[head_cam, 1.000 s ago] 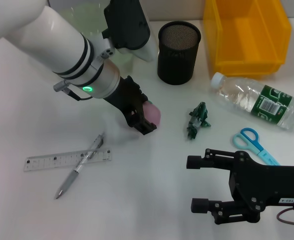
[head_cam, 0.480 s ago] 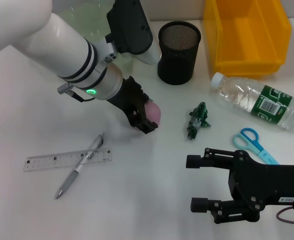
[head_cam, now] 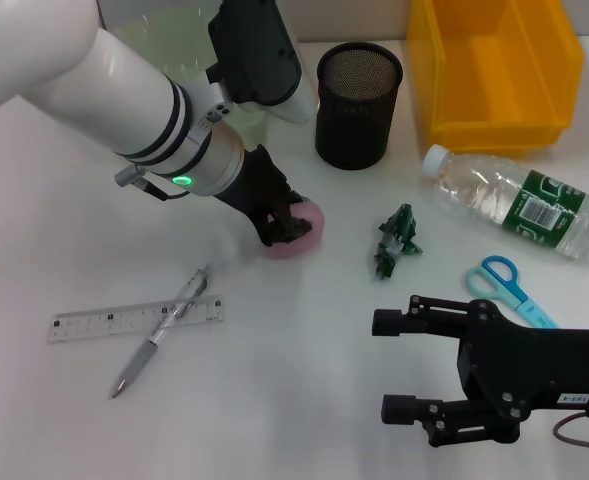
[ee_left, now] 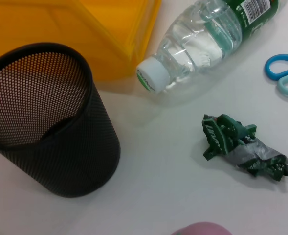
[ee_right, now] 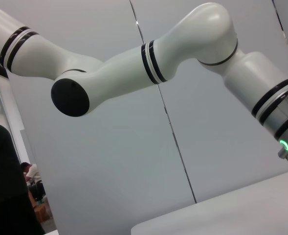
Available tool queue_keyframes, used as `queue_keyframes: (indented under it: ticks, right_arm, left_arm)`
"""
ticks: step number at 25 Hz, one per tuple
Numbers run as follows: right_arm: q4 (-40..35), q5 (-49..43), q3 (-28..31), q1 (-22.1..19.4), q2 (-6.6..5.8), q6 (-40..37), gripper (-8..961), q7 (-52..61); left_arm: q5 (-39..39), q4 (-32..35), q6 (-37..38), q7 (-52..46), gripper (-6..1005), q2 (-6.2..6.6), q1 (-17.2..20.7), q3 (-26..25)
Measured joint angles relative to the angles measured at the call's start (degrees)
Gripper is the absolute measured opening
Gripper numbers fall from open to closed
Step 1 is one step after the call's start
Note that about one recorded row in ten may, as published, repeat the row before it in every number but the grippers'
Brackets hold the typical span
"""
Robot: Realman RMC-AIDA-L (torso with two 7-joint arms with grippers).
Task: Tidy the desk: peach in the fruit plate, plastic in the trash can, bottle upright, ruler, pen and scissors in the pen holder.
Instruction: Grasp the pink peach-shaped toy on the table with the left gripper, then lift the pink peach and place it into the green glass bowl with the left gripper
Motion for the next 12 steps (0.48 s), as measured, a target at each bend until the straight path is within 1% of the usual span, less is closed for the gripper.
queue_keyframes:
  ticks: [7,8,12]
  right_arm:
    - [0.0,0.1,0.05,0.14,-0.05,0.09,804,0.0]
    - [0.0,0.11,0.09,0.13,-0.07,0.14,804,0.0]
    - [0.0,0.14,0.09,0.13,-0.08,0.12,804,0.0]
  left_arm:
    - [-0.11,-0.25,-0.2,-0.24,385,0.0,0.08,-0.03]
    - [-0.22,0.38,-0.2,-0.45,188,0.0,0.29,-0.14]
    - [-0.36,0.99,-0.19,-0.76,130,0.05,0.47,-0.25]
